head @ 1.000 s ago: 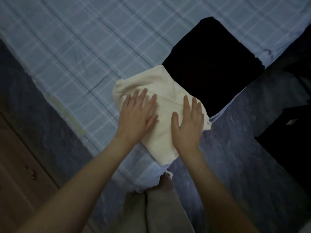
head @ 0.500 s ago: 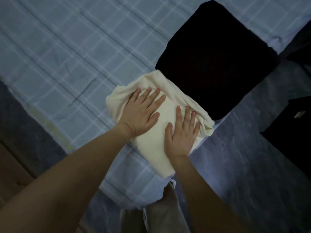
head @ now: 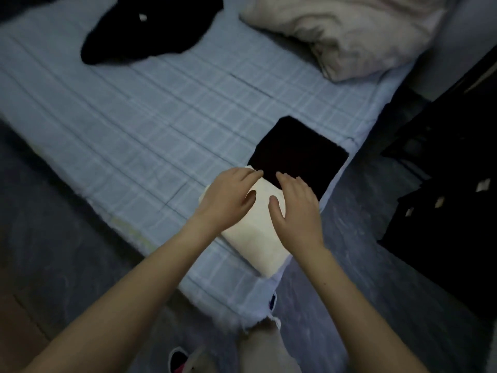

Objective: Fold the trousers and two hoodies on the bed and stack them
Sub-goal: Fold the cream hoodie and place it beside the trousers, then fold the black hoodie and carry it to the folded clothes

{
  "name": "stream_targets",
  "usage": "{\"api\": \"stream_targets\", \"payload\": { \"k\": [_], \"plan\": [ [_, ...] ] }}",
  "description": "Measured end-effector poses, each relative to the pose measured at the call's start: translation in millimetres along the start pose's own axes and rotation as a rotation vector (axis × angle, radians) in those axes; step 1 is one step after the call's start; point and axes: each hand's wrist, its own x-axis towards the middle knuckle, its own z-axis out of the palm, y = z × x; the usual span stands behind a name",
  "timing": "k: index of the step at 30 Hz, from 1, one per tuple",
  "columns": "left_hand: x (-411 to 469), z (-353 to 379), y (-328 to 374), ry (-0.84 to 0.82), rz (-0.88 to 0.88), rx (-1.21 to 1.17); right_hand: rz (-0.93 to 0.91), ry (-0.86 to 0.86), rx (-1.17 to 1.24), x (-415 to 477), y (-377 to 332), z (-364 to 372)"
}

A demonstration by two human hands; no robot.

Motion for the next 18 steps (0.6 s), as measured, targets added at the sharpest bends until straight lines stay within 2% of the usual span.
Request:
{"api": "stream_targets", "payload": {
  "k": [3,5,8,13,18],
  "plan": [
    [-59,-61,21,0.163,0.026,-0.034,-0.057,0.083,-0.039,-49,-50,-24],
    [-109,-89,26,0.2,0.013,-0.036,-0.101,0.109,-0.051,-89,-83,-24],
    [-191,-113,20,0.166,-0.031,-0.031,-0.13,0.087,-0.037,-150,-126,-1],
    [-307,-148,-12,0.063,-0.179,0.027,-0.087,-0.062,-0.036,-211,-187,45],
    [-346,-196,-47,0.182,-0.228,0.08,-0.204,-0.076,-0.016,-207,-245,69]
  ]
}}
